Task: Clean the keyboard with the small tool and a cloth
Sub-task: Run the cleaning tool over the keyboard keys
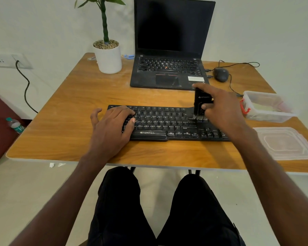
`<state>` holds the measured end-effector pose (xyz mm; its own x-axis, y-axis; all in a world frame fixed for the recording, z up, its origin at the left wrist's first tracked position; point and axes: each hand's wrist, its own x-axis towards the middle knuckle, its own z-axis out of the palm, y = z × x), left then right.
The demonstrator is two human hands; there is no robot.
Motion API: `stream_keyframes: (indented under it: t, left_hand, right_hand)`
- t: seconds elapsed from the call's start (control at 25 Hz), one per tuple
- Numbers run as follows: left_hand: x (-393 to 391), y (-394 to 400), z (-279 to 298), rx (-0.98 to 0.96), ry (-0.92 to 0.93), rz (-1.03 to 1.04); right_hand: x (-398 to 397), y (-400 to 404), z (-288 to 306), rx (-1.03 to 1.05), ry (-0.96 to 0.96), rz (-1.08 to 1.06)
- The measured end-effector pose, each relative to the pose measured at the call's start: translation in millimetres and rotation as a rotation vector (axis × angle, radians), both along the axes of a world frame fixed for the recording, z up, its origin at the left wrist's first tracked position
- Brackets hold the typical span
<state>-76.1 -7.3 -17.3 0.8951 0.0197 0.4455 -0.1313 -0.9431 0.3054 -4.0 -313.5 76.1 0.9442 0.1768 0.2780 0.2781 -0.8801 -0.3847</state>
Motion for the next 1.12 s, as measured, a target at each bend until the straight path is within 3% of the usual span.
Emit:
stream_keyframes:
  t: [0.08, 0.24, 0.32, 0.48, 0.72, 0.88, 1.04, 1.12]
  left_hand:
    - [0.5, -0.3, -0.9, 0.004, 0.001, 0.003]
    - [0.9, 0.3, -0.9, 0.011, 0.012, 0.005]
    - [0.7, 0.3, -1.1, 0.012, 0.013, 0.011]
    - [0.7, 0.3, -1.9, 0.012, 0.000, 0.019]
    - [-2.4, -2.8, 1.8, 0.055, -0.037, 0.013]
    - [-0.1, -36.0, 6.8, -0.035, -0.088, 0.017]
    - [18.9, -94.3, 13.1, -0.036, -0.024, -0.075]
    - [25.0, -111.4, 10.6, 0.011, 0.019, -0.090]
  right_hand:
    - [-1.3, 20.7, -7.3, -0.013, -0.039, 0.055]
    - [1.4, 51.6, -13.0, 0.409, 0.003, 0.222]
    - [6.3, 44.5, -13.9, 0.348, 0.042, 0.226]
    - [12.0, 4.1, -7.5, 0.022, -0.041, 0.020]
    - [-7.6, -41.6, -5.6, 0.584, -0.112, -0.067]
    - [-10.9, -60.1, -9.0, 0.613, -0.129, -0.132]
    - [-14.6, -47.2, -21.2, 0.599, -0.081, -0.007]
    - [-13.2, -46.5, -25.9, 0.485, -0.068, 0.069]
